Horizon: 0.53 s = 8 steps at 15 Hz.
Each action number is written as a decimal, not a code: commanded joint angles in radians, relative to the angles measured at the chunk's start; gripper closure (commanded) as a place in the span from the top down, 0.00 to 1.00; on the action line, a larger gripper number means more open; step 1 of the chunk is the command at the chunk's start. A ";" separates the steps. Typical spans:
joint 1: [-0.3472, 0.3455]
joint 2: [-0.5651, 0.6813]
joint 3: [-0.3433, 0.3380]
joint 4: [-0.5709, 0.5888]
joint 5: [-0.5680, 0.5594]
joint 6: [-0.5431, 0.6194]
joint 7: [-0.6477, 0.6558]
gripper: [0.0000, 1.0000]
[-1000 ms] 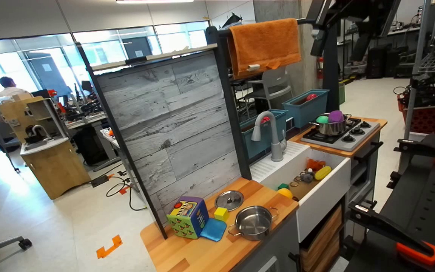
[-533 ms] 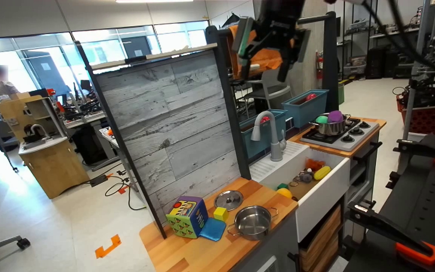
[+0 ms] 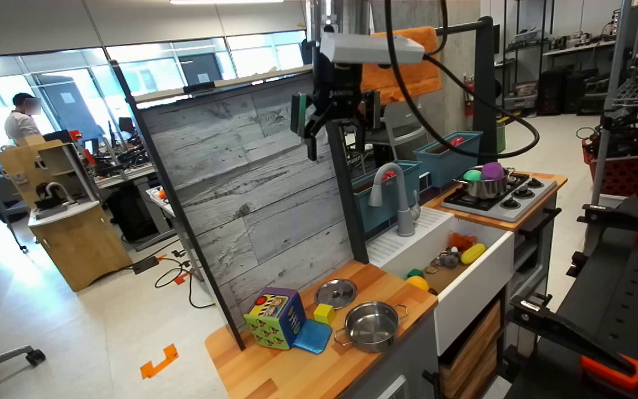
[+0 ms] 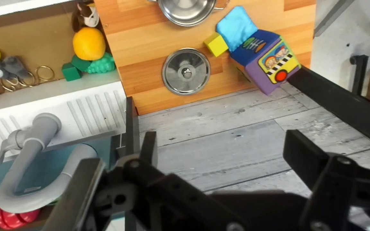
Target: Cover the pot with the silver lid
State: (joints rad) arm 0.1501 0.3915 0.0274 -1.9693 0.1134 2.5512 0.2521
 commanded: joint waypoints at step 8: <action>0.002 0.177 -0.021 0.123 -0.066 -0.034 0.000 1.00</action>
State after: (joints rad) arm 0.1501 0.5464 0.0033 -1.8372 0.0650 2.4696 0.2591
